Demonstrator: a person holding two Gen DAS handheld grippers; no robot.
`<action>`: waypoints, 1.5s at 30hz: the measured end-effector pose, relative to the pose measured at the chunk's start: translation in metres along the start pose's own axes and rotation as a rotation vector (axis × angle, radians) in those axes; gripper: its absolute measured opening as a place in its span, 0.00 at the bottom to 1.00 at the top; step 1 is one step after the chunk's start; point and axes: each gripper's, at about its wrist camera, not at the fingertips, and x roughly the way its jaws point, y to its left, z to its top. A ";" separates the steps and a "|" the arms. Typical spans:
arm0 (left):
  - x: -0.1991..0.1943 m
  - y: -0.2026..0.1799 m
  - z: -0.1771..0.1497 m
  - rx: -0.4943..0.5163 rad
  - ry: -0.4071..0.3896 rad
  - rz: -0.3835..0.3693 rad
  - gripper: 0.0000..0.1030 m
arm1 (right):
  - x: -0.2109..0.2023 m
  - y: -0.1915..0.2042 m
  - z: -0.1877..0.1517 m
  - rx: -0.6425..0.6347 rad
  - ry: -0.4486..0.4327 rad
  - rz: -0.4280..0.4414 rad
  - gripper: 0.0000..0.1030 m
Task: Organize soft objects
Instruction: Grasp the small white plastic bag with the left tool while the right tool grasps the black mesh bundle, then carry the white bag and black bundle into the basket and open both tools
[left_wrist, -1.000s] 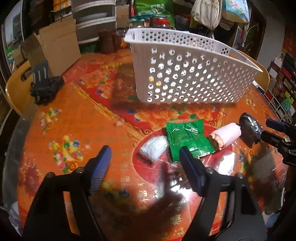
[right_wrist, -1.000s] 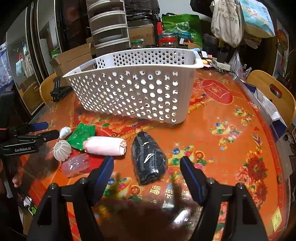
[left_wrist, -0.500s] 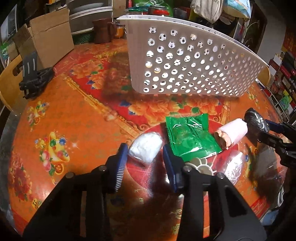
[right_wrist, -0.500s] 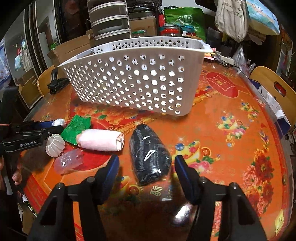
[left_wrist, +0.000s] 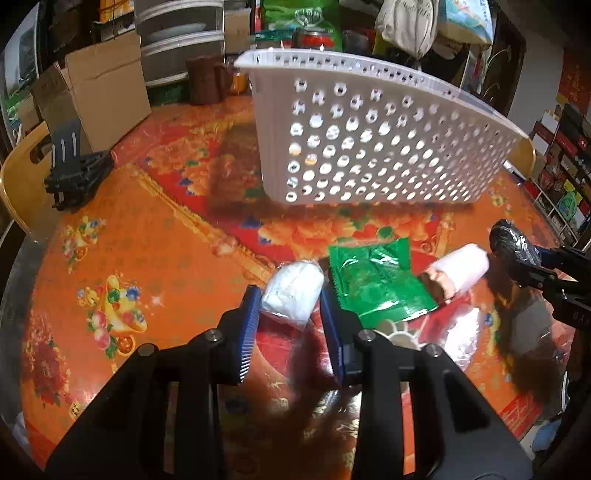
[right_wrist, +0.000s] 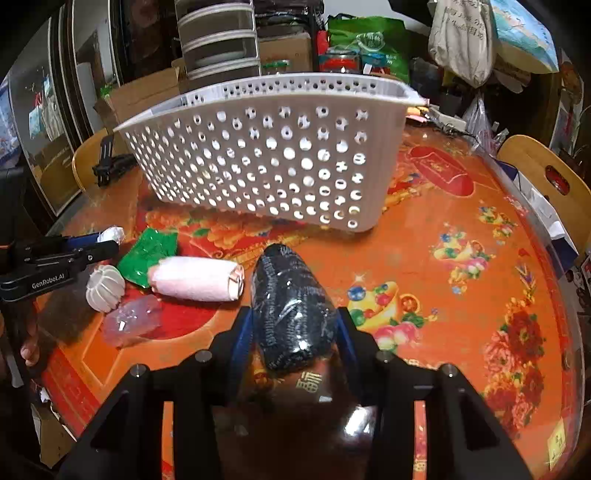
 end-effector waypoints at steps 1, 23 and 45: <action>-0.004 0.000 0.000 0.001 -0.009 -0.002 0.30 | -0.003 -0.001 0.000 0.005 -0.008 0.002 0.43; -0.104 -0.040 0.052 0.050 -0.189 -0.044 0.30 | -0.096 -0.005 0.046 -0.012 -0.204 0.026 0.43; -0.034 -0.067 0.194 0.027 -0.072 -0.033 0.30 | -0.029 -0.007 0.162 -0.055 -0.102 -0.036 0.43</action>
